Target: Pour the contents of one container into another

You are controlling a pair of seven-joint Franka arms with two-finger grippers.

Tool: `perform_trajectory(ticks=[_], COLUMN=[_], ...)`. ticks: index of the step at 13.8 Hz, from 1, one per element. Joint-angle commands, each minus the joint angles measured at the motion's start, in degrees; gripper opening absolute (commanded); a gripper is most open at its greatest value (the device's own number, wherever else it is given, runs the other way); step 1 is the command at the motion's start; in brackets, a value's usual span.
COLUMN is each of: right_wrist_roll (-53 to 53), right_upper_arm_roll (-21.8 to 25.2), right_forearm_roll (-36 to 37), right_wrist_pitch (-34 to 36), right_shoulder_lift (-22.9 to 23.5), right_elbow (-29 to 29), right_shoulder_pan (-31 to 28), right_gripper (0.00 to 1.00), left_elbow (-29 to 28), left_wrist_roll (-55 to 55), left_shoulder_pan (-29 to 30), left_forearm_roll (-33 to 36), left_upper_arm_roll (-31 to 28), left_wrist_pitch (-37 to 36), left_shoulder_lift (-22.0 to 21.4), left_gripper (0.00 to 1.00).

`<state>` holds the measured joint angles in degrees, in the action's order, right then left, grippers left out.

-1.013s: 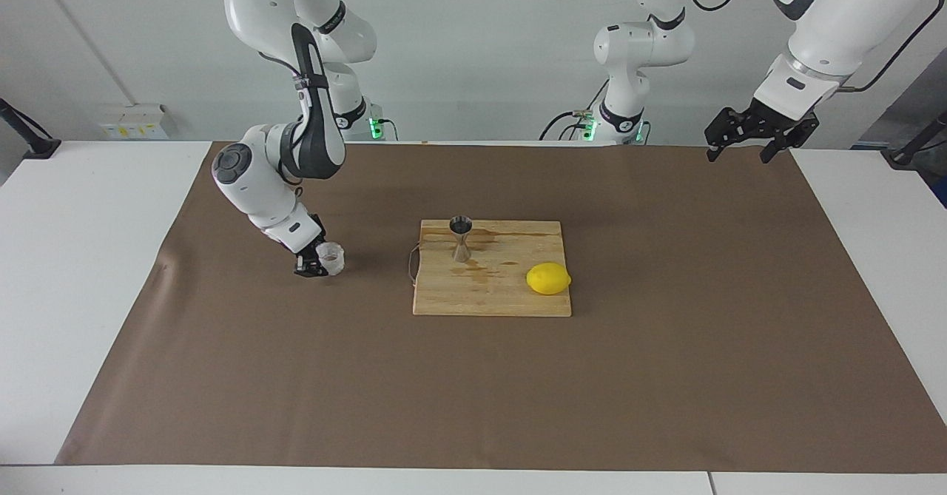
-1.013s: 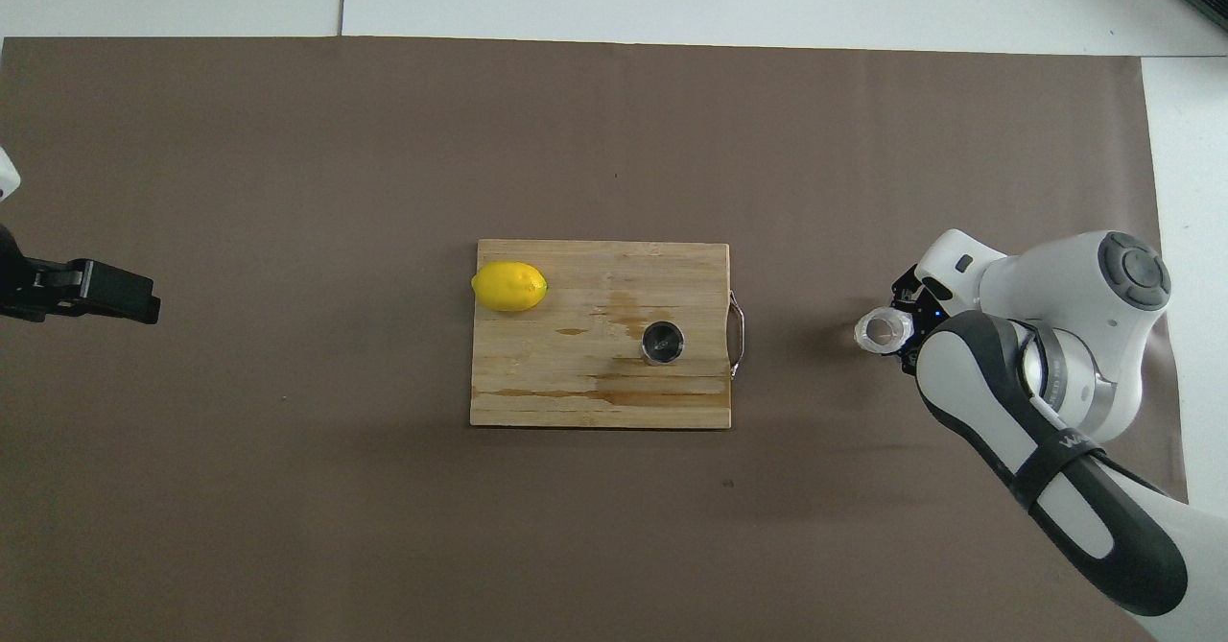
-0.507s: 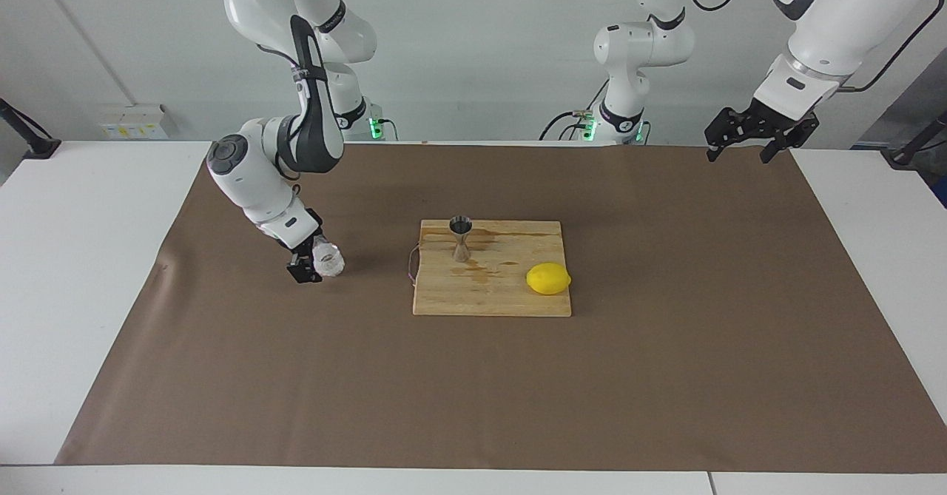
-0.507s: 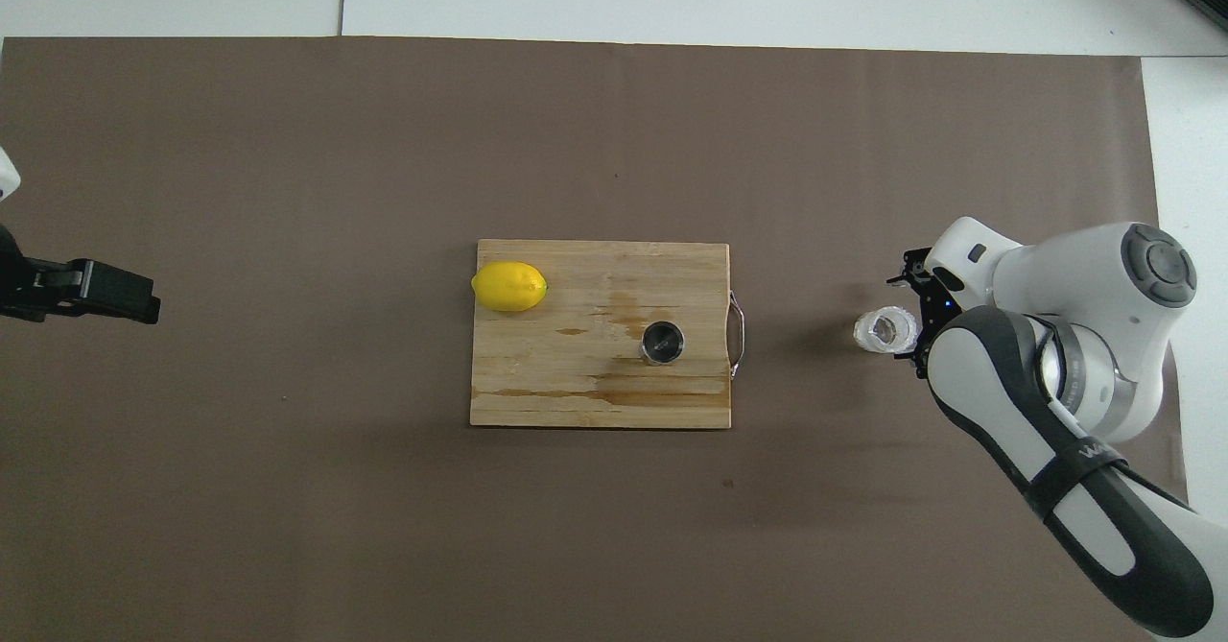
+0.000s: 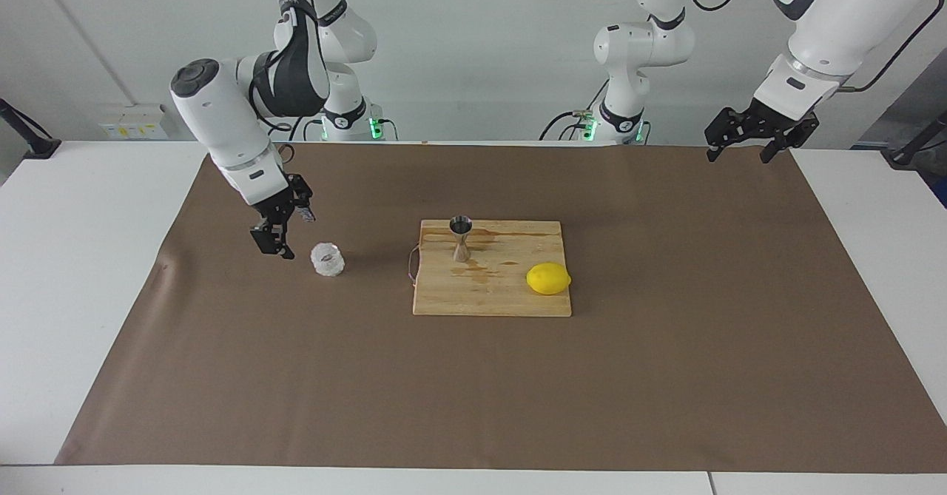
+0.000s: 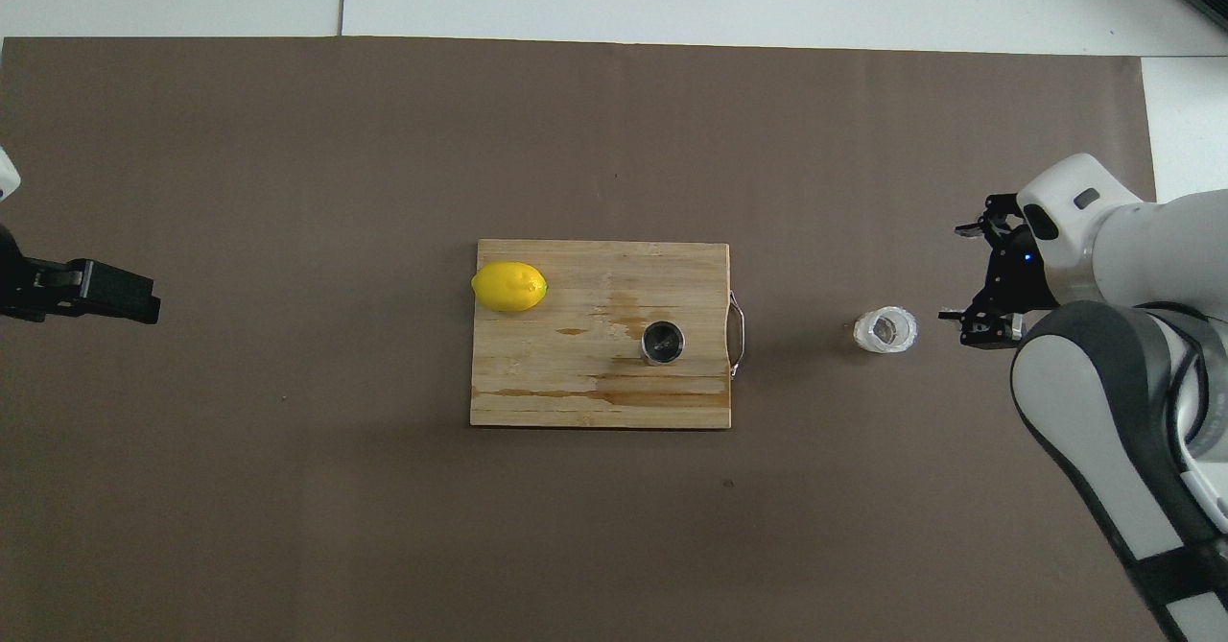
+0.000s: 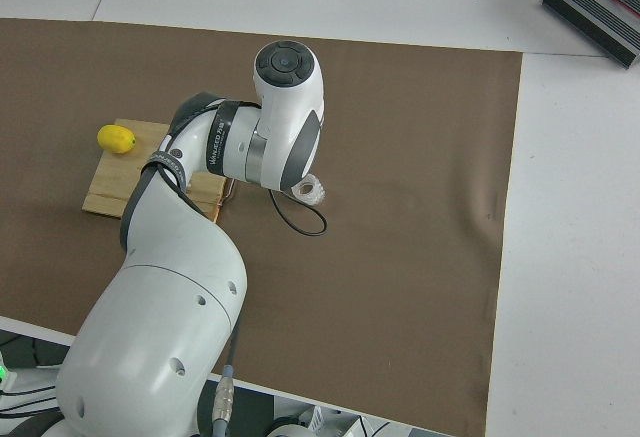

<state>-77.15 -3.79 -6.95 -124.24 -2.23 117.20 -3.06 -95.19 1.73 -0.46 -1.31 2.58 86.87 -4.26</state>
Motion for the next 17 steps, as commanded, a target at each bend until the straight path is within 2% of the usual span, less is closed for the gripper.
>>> perform_trajectory(ticks=[1,5,9,11,14,17], right_wrist_roll=[16.1,45.7,67.8,77.5,88.9,90.2], right_upper_arm_roll=[-1.0,-1.0,-1.1,-1.1,-0.6,0.6], right_forearm_roll=[5.4,7.5,7.3,6.8,6.2,6.1], right_wrist_pitch=[6.0,13.7,17.3,21.7,30.2,35.7], right_shoulder_lift=[0.4,0.6,1.2,1.8,3.6,2.9], right_elbow=[-6.4,-13.8,-19.4,-23.5,-30.2,-30.4], right_shoulder_pan=[0.9,3.6,3.3,2.6,2.2,1.8], right_gripper=[1.0,1.0,1.0,1.0,1.0,1.0], left_elbow=[-0.3,-0.3,-0.3,-0.3,-0.3,-0.3], left_wrist_roll=[0.5,0.5,0.5,0.5,0.5,0.6], left_shoulder_pan=[0.5,0.5,0.5,0.5,0.5,0.5], left_forearm_roll=[0.3,0.3,0.3,0.3,0.3,0.3], left_upper_arm_roll=[0.1,0.1,0.1,0.1,0.1,0.1], left_wrist_pitch=[-0.7,-0.7,-0.7,-0.7,-0.7,-0.7], left_shoulder_lift=[-0.9,-0.9,-0.9,-0.9,-0.9,-0.9], left_gripper=[1.0,1.0,1.0,1.0,1.0,1.0])
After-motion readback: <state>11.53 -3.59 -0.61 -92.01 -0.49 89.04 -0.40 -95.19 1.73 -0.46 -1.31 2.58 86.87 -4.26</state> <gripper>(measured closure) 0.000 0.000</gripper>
